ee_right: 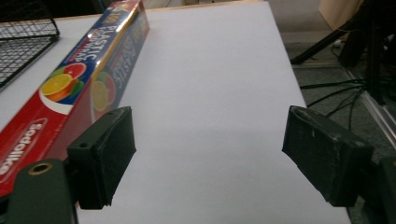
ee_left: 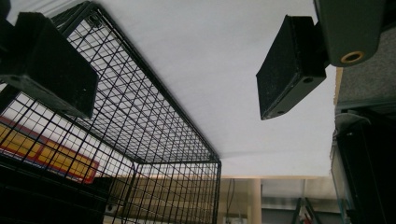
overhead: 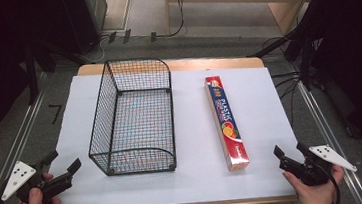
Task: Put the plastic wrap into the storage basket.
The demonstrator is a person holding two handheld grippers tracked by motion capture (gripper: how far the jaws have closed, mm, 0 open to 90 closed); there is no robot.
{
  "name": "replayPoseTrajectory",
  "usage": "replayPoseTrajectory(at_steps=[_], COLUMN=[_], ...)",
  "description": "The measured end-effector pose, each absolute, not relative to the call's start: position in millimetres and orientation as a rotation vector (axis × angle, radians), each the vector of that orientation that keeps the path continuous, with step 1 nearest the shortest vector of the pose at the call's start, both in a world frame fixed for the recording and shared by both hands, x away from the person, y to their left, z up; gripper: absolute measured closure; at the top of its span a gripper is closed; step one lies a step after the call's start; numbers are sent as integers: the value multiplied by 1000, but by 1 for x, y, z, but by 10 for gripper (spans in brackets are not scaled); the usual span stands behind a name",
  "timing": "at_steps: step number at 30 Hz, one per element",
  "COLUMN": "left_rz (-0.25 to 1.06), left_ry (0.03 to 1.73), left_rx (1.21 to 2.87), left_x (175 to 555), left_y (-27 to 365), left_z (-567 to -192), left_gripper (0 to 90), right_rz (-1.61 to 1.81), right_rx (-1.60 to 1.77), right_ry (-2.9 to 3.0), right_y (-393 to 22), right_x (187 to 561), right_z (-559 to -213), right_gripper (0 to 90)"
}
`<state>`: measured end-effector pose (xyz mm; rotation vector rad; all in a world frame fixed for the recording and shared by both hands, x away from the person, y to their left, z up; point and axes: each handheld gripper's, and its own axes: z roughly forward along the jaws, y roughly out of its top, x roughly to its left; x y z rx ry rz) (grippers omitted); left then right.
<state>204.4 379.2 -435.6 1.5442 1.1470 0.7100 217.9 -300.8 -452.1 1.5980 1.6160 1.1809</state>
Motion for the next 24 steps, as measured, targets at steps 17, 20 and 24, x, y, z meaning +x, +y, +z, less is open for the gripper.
replayPoseTrajectory(at_steps=[17,20,24], left_rz=[698,693,690], left_ry=[1150,1148,1138], left_rx=[1548,1556,1564], left_x=[204,205,205], left_y=[379,380,379], left_z=[-436,-437,-437], left_gripper=[130,131,131], right_rz=[1049,973,934], right_rx=[1674,1715,1768], right_ry=[1884,1990,2046], right_y=[-271,-259,-246], right_x=[258,273,293], right_z=[-423,-417,-413], right_gripper=[288,256,230])
